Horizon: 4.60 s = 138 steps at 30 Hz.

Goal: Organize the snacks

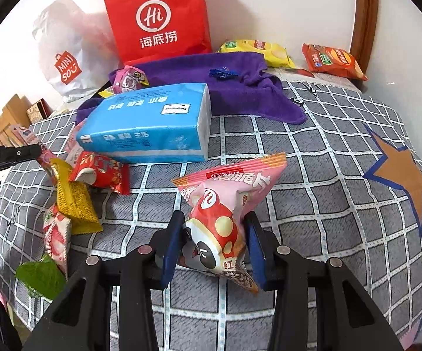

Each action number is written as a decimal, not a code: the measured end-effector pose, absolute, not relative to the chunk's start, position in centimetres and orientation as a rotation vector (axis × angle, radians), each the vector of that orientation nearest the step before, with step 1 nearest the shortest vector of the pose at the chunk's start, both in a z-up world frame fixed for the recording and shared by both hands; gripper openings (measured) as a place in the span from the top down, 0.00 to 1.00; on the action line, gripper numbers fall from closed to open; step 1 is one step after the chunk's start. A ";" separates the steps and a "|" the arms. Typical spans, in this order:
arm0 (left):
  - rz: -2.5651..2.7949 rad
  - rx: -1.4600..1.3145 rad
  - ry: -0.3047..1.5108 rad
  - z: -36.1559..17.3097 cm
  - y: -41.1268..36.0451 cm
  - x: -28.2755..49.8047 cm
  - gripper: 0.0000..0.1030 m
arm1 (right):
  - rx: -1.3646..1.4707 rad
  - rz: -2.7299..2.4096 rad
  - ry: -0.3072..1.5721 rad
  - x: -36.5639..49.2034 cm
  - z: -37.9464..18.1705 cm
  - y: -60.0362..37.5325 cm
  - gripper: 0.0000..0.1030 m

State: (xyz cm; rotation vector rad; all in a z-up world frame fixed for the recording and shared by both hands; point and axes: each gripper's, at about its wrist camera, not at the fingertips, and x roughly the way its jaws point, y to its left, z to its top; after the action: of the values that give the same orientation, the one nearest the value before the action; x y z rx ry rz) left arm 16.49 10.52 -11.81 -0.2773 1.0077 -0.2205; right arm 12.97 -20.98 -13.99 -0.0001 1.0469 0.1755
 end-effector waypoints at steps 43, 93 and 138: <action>-0.365 -0.228 0.850 -2.3 5.5 10.9 0.87 | 0.008 0.259 0.822 11.6 -2.8 -18.2 0.60; -0.322 -0.270 0.946 -4.9 4.9 34.6 0.87 | -0.048 0.317 0.959 36.2 -6.0 -16.4 0.60; -0.442 -0.333 1.219 -14.0 1.1 37.9 0.87 | -0.193 0.307 1.164 38.4 -13.3 -17.5 0.34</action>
State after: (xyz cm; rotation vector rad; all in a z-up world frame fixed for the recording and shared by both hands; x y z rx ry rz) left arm 37.86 1.07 -13.96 -0.3332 1.2189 -0.4419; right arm 38.45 -17.51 -13.30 -0.1930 1.1642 0.3066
